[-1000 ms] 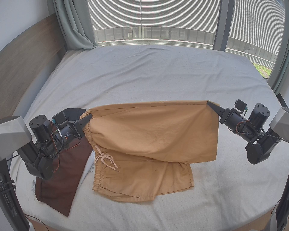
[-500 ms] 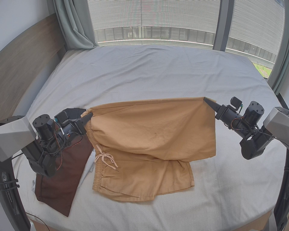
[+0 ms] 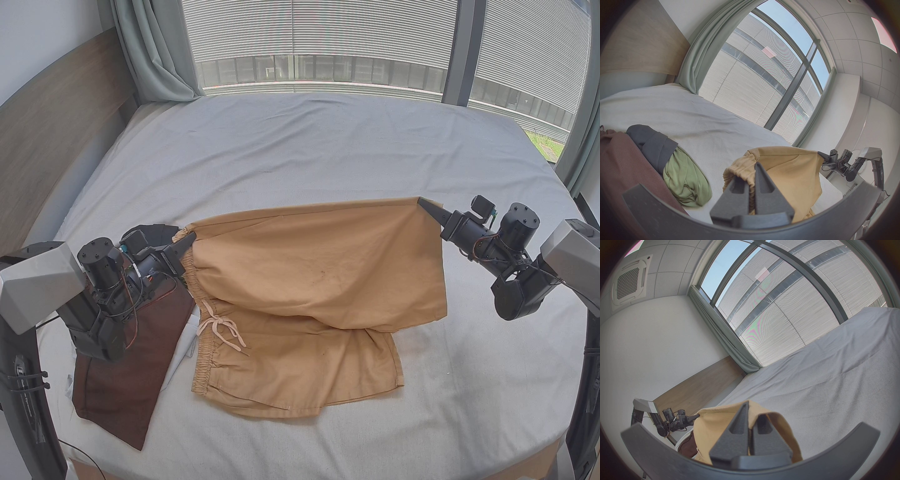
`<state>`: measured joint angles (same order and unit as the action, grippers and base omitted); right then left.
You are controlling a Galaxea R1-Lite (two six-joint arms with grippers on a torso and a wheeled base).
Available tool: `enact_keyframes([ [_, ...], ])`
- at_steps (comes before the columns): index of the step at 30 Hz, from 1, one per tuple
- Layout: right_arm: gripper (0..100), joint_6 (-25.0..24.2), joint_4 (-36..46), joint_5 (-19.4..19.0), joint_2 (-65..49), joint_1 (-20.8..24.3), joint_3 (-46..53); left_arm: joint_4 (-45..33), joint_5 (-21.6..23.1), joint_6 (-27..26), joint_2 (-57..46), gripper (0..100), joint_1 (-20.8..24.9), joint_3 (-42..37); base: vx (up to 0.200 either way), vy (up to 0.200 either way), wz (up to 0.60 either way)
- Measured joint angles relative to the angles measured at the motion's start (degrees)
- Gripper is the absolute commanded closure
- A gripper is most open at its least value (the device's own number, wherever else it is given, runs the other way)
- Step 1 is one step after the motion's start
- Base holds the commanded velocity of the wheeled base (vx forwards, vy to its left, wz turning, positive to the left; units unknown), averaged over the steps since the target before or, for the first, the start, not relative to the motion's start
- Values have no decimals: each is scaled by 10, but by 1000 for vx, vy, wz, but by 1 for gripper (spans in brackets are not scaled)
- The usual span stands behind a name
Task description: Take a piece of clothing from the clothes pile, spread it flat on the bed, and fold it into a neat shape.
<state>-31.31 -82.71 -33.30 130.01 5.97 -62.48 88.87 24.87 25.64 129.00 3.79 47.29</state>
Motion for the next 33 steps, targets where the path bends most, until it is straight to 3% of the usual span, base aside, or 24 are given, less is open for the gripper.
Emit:
enact_keyframes([
  [16, 100, 0, 78, 0, 32, -1, -106, 0, -39, 29, 48, 100, 0, 74, 0, 0, 0],
  [33, 100, 1, 203, 1, 97, -2, -292, 1, -48, 58, 95, 100, 1, 123, 0, 0, 0],
])
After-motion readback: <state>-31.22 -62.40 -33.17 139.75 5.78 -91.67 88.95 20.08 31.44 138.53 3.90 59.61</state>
